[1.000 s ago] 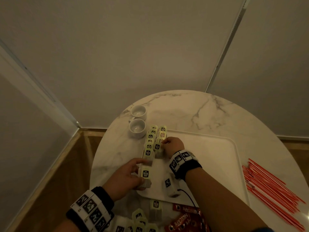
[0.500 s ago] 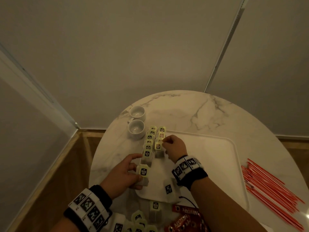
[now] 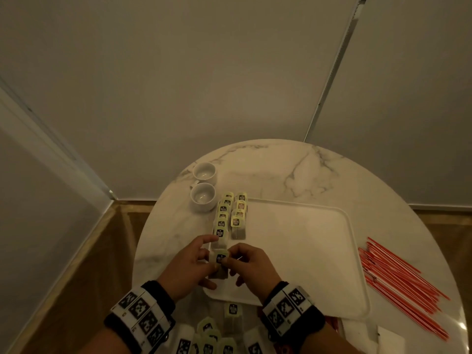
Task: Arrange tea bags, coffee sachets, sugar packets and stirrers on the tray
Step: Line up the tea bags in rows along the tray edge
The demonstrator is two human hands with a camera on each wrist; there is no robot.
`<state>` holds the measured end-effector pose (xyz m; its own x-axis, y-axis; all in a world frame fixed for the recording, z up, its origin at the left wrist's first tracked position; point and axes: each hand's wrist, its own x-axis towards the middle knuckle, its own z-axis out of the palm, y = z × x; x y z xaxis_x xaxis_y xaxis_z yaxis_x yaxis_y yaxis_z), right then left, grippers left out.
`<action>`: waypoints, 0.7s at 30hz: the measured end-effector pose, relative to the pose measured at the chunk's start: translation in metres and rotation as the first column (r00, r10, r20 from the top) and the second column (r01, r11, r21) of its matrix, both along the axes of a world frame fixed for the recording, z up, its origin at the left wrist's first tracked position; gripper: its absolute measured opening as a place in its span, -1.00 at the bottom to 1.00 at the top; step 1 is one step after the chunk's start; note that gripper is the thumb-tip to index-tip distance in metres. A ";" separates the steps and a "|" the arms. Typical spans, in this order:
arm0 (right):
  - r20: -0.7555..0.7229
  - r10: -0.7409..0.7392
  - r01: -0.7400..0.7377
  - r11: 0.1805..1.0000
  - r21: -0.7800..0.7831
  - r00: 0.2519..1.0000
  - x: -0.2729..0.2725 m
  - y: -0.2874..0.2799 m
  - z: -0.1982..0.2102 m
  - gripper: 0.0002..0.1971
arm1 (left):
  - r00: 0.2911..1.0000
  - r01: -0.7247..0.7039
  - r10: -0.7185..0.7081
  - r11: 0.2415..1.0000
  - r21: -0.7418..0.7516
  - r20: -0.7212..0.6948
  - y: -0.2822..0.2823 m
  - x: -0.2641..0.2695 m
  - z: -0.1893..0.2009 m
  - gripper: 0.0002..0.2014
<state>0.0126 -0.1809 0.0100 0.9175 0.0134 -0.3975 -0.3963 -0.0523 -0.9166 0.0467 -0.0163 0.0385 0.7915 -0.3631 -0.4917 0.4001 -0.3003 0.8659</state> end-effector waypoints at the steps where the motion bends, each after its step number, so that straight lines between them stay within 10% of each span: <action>1: 0.001 0.001 -0.001 1.000 -0.009 1.000 0.000 -0.002 0.000 -0.94 | 1.000 0.015 -0.015 1.000 0.004 -0.004 0.000 -0.001 0.000 -0.48; 21: -0.142 -0.148 0.090 0.933 -0.349 0.979 0.072 -0.032 -0.050 -0.90 | 1.000 0.022 -0.020 0.995 0.092 -0.016 0.017 -0.018 -0.013 -0.75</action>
